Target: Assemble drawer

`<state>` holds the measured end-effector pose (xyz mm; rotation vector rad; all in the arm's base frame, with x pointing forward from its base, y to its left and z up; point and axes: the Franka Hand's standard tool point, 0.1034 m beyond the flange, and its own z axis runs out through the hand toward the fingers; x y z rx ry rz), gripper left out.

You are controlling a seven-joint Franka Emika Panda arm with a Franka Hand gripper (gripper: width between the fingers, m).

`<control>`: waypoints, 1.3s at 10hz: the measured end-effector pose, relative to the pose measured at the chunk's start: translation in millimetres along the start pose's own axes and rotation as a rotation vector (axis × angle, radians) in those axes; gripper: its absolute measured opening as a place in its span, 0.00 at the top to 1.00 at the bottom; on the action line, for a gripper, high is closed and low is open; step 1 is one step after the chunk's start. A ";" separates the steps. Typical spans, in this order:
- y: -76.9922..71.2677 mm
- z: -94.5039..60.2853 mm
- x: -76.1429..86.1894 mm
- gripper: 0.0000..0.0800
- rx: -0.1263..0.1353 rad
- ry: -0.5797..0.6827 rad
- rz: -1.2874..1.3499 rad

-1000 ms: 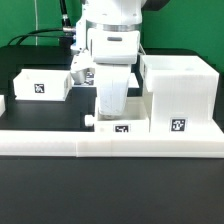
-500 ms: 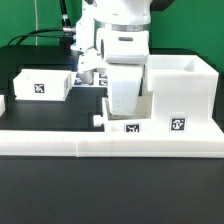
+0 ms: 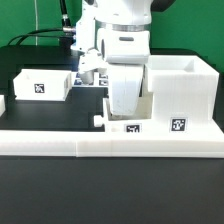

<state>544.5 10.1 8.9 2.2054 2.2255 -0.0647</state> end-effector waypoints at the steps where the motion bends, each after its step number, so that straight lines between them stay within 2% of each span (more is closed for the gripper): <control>1: 1.0 -4.5 1.4 0.78 0.002 -0.002 -0.001; 3: 7.6 -25.4 -1.4 0.36 0.021 -0.020 -0.001; 4: 9.7 -33.1 -4.0 0.36 0.025 -0.026 -0.001; 5: 10.2 -39.3 -7.8 0.23 0.030 -0.032 0.001; 6: 9.6 -47.2 -16.8 0.23 0.043 -0.041 -0.018; 7: 10.7 -54.2 -29.7 0.20 0.069 -0.050 -0.055; 8: 15.7 -57.3 -41.0 0.20 0.109 -0.058 -0.064; 9: 17.7 -52.3 -42.8 0.19 0.124 -0.058 -0.059; 12: 16.0 -50.1 -45.6 0.19 0.125 -0.050 -0.069; 13: 13.4 -40.9 -47.5 0.19 0.141 -0.042 -0.093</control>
Offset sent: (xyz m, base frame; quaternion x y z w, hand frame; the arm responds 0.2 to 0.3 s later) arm 0.0102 -0.0035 0.0385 0.0363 -0.0173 0.0079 0.9992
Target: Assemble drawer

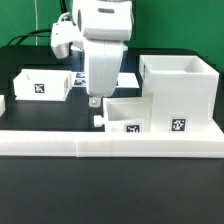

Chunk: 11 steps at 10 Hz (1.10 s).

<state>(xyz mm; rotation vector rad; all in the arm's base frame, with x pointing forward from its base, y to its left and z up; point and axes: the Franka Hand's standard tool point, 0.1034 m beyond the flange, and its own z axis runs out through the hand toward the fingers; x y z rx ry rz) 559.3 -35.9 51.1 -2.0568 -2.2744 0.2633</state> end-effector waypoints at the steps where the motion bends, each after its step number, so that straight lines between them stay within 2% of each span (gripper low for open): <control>1: 2.7 7.0 -4.5 0.19 0.007 0.049 -0.014; 3: 8.1 11.3 -15.7 0.19 0.017 0.153 0.021; 6: 7.2 21.3 -12.8 0.19 0.033 0.256 0.079; 8: 6.8 24.9 3.2 0.19 0.044 0.269 0.113; 11: 16.3 18.3 27.5 0.19 0.034 0.284 0.099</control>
Offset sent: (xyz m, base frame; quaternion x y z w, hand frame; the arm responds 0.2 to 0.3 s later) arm 0.0115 0.0233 -0.0053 0.0029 0.2153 0.0402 0.9757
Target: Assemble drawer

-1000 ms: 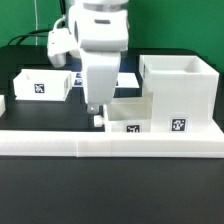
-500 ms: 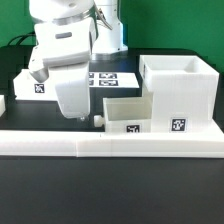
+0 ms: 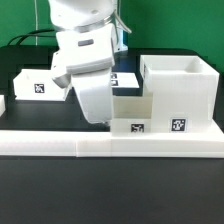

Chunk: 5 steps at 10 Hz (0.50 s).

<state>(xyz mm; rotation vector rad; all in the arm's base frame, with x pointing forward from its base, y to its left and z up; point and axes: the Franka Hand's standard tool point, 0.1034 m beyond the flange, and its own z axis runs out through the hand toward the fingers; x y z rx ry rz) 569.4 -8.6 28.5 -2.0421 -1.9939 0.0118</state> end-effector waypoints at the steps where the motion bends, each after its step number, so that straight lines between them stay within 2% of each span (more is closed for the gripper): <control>1: -0.4 3.3 9.0 0.19 0.005 0.001 0.063; 5: -0.9 4.2 6.6 0.19 0.007 0.000 0.105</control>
Offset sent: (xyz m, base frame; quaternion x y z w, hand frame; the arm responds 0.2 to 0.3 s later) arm 0.0000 0.0000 0.0000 0.0000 0.0000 0.0000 1.0000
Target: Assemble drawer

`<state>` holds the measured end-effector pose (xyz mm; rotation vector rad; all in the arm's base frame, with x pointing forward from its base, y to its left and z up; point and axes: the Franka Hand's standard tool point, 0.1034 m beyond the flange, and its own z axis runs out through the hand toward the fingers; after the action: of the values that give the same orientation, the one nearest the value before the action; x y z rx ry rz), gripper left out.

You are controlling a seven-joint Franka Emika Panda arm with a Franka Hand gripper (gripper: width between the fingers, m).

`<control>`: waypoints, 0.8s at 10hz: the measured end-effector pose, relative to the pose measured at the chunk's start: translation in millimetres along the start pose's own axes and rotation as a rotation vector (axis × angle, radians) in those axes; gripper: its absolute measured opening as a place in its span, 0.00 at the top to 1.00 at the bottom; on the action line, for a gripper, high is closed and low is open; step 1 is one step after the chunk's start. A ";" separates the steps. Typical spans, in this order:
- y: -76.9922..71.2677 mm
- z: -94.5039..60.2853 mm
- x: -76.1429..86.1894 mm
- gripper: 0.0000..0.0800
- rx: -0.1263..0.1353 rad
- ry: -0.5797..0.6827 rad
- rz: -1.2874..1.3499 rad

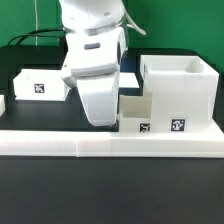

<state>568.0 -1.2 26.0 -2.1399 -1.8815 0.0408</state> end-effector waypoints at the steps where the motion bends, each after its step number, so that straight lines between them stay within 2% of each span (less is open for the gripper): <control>1: 0.0 -0.1 1.0 0.19 0.005 -0.001 -0.006; 4: 3.3 -2.7 1.2 0.19 0.003 -0.012 -0.069; 5: 2.9 -4.8 2.5 0.19 -0.011 -0.015 -0.044; 8: 2.7 -1.6 1.6 0.19 -0.008 -0.013 -0.064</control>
Offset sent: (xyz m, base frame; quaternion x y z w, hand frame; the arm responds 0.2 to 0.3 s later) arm 0.0239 0.0342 0.0107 0.0662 0.0243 -0.1232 0.9899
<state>571.2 -0.3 27.2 -2.0878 -1.9597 0.0330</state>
